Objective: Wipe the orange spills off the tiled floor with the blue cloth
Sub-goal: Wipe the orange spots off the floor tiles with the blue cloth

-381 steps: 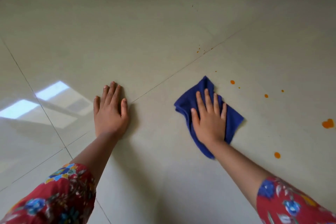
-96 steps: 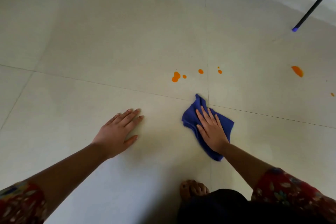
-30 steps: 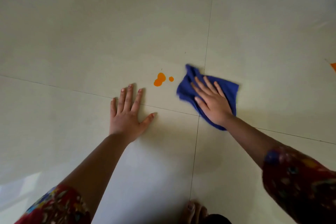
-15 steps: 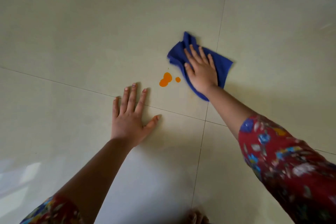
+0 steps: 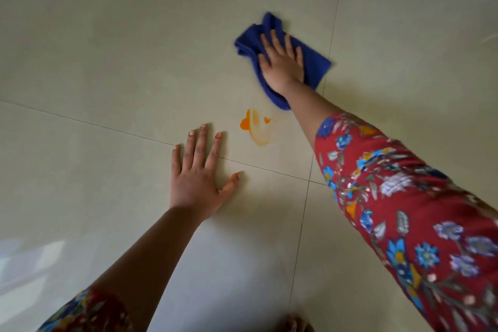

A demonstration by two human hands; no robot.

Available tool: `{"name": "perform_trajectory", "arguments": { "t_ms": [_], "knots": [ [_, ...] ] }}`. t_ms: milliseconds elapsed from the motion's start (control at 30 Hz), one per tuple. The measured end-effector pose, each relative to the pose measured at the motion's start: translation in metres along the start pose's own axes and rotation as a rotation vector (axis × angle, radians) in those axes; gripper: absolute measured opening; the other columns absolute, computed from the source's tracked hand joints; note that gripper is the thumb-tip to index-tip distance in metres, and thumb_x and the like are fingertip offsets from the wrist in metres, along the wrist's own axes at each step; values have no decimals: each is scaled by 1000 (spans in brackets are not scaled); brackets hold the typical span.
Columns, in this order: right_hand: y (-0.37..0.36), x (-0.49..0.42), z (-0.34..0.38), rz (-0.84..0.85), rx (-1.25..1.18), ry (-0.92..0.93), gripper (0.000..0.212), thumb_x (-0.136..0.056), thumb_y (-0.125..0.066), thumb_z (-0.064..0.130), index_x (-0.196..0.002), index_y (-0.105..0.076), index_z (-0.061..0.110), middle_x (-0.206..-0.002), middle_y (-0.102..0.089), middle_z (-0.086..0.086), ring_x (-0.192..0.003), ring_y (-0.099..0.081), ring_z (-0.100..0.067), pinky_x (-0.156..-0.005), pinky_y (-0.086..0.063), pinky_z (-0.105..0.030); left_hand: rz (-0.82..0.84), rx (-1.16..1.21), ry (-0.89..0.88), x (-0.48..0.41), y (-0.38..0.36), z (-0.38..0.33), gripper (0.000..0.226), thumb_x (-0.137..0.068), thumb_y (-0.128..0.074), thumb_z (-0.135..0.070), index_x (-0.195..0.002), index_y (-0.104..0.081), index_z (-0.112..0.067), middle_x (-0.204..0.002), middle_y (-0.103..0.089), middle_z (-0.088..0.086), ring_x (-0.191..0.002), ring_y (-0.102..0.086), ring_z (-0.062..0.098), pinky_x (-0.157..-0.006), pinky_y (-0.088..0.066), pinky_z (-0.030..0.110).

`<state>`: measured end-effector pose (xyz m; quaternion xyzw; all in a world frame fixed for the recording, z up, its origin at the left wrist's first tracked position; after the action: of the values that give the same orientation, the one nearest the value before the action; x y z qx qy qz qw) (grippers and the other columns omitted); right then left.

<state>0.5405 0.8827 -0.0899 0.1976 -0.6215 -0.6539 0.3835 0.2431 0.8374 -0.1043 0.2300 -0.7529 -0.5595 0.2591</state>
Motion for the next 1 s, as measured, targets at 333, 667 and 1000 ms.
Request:
{"name": "perform_trajectory", "arguments": {
  "t_ms": [333,667,1000],
  "knots": [
    [-28,127,-63,-32,71,517,49,-100,-27,42,-149,-29,36,-158,-24,10,-148,-16,-15,-119,-11,-42,-10,-1,29,-1,-2,1,98,-83,-23,-74,-153,-2,-9,-162,0,4,-149,3,20,-119,-7,47],
    [-46,152,12,-45,104,506,54,-99,-21,45,-151,-29,30,-160,-21,5,-149,-14,-24,-119,-10,-47,14,22,19,-1,-2,3,101,-81,-26,-75,-153,-6,-7,-162,-6,6,-149,-1,20,-119,-9,48],
    [-29,158,-94,-108,56,15,57,-94,-15,48,-151,-19,39,-161,-15,13,-150,-8,-16,-120,-10,-47,31,34,34,0,6,0,122,-66,-24,-93,-153,3,-12,-162,8,2,-149,8,17,-120,0,44]
  ]
}}
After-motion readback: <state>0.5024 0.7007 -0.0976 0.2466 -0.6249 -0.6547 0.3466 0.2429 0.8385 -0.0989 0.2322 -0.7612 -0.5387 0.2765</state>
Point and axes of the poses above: each hand's wrist, its own x-axis away from the middle knuckle, its own y-axis out of the back of the hand, z = x × y, the point moved 2 cm from there along -x, towards the middle knuckle
